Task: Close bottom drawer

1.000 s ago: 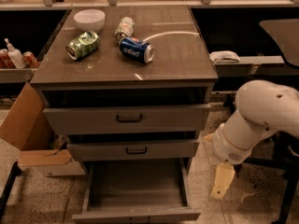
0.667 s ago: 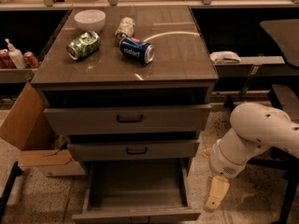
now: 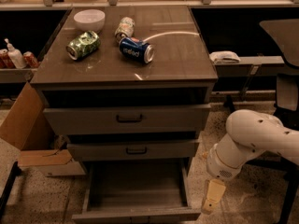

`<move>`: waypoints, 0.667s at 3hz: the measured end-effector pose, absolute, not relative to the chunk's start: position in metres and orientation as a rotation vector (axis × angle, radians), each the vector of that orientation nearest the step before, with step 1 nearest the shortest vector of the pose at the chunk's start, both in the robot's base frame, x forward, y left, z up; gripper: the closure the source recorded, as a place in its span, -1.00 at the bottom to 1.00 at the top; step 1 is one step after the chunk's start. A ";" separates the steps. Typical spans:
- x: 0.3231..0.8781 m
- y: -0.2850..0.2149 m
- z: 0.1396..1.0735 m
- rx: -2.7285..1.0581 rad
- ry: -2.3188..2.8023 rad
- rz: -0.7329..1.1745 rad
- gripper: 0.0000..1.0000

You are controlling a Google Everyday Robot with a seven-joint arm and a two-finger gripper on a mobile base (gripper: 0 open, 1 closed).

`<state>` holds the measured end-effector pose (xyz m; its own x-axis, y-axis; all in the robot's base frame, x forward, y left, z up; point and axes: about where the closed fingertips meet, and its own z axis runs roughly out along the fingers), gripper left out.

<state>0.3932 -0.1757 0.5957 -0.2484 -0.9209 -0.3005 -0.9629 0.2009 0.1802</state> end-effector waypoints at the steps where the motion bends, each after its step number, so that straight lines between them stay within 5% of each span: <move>1: 0.392 -0.176 0.544 -1.851 2.342 0.501 -1.00; 2: 0.397 -0.175 0.496 -1.829 2.316 0.534 -1.00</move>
Offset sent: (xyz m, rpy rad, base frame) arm 0.0127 0.0007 -0.1658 0.0982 -0.0054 0.0082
